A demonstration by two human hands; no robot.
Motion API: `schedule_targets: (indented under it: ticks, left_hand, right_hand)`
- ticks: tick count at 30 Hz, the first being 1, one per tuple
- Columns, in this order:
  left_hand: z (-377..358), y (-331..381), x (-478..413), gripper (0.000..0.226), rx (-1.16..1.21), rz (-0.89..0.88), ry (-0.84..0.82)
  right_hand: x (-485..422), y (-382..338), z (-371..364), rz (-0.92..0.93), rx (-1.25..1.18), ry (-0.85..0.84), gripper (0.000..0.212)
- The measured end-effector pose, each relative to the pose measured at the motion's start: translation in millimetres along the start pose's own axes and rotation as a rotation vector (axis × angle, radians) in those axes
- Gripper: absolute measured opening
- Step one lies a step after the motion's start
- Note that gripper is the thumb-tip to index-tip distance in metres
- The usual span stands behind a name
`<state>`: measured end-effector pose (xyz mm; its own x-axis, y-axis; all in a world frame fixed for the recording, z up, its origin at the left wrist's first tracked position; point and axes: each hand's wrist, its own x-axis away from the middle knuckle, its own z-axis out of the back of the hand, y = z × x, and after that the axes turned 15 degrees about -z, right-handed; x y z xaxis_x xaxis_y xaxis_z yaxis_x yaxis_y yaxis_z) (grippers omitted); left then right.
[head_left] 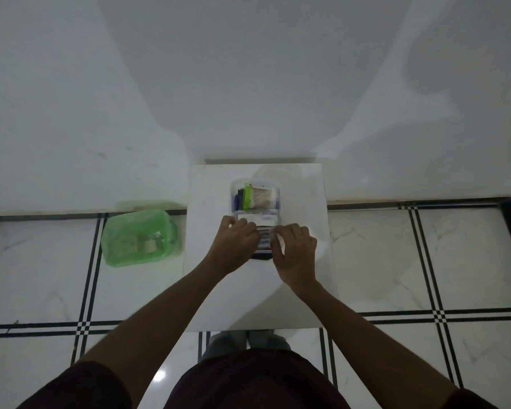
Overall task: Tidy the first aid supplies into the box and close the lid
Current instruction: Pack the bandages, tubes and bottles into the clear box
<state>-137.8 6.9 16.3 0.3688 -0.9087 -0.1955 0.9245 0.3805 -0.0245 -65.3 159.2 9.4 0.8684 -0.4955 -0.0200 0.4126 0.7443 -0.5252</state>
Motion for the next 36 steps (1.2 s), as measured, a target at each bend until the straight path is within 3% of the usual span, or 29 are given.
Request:
schedule_targets:
  ticks: [3, 5, 8, 11, 15, 17, 19, 23, 29, 32, 36]
  left_hand:
    - [-5, 7, 9, 0.014, 0.107, 0.165, 0.097]
    - [-5, 7, 9, 0.018, 0.255, 0.422, 0.17]
    - [0, 2, 5, 0.027, 0.643, 0.944, 0.342]
    - [8, -12, -5, 0.038, 0.925, 1.178, 0.261]
    - [15, -19, -13, 0.035, 1.162, 1.175, 0.052]
    - [14, -21, -11, 0.032, 1.159, 1.152, 0.036]
    - [13, -26, -6, 0.029, 1.113, 1.098, 0.022]
    - [11, -32, 8, 0.025, 1.029, 1.02, 0.046]
    - [22, -35, 42, 0.029, 0.982, 0.993, 0.18]
    - [26, -39, 60, 0.056, 1.029, 1.034, 0.185]
    - [25, -42, 74, 0.044, 1.058, 1.057, 0.18]
  right_hand:
    - [-7, 1, 1, -0.009, -0.023, -0.009, 0.017]
    - [-11, 3, 2, -0.046, -0.078, -0.036, 0.017]
    - [-14, 4, 4, -0.223, -0.248, -0.081, 0.019]
    - [-21, 1, 5, -0.485, -0.366, -0.174, 0.023]
    - [-32, 2, 0, -0.75, -0.592, -0.38, 0.022]
    - [-35, 8, -3, -0.964, -0.739, -0.388, 0.019]
    - [-37, 19, -9, -1.045, -0.69, -0.369, 0.018]
    - [-36, 29, -19, -0.943, -0.361, -0.484, 0.029]
    - [-41, 26, -35, -0.754, -0.165, -0.633, 0.06]
    - [-45, 21, -43, -0.745, -0.073, -0.635, 0.056]
    - [-47, 17, -52, -0.678, -0.021, -0.597, 0.054]
